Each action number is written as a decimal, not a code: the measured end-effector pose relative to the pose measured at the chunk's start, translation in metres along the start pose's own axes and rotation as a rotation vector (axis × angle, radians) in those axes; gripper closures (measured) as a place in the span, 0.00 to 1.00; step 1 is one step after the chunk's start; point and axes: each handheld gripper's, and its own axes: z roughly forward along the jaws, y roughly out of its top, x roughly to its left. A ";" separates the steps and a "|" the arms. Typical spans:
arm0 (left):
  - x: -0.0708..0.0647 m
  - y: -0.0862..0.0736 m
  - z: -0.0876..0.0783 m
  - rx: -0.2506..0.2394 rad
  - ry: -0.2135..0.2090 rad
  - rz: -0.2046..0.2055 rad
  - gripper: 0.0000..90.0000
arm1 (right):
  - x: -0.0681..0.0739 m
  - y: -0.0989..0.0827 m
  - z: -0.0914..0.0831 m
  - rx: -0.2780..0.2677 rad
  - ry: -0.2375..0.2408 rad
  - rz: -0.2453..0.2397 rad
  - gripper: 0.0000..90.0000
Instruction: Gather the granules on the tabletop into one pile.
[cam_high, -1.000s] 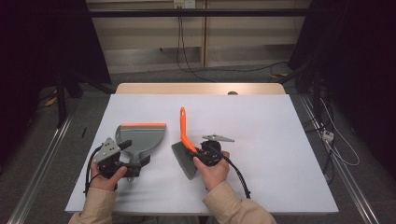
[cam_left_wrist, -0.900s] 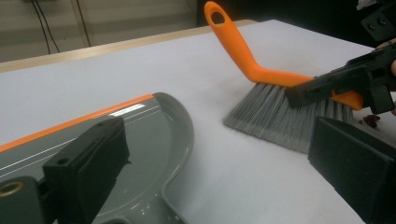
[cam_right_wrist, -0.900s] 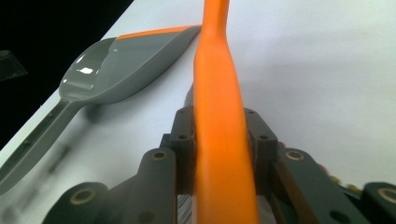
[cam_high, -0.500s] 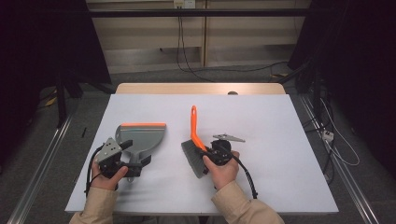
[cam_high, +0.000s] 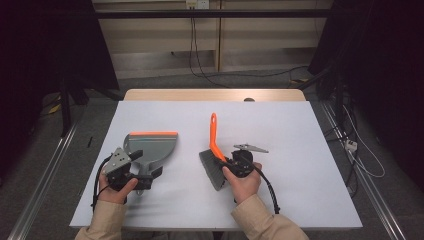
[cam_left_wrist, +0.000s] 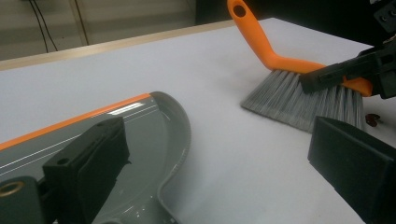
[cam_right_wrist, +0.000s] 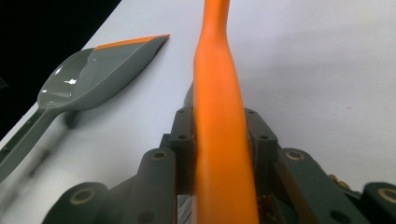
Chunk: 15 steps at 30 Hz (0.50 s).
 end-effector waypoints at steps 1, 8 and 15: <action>0.000 0.000 0.000 0.001 0.000 0.001 0.05 | -0.001 0.000 0.000 -0.002 0.001 0.001 0.78; 0.000 0.000 0.001 0.007 -0.001 0.006 0.05 | -0.010 0.001 -0.007 -0.010 -0.011 0.013 0.78; 0.000 0.000 0.002 0.009 -0.001 0.006 0.05 | -0.015 0.001 -0.011 -0.019 -0.021 0.021 0.78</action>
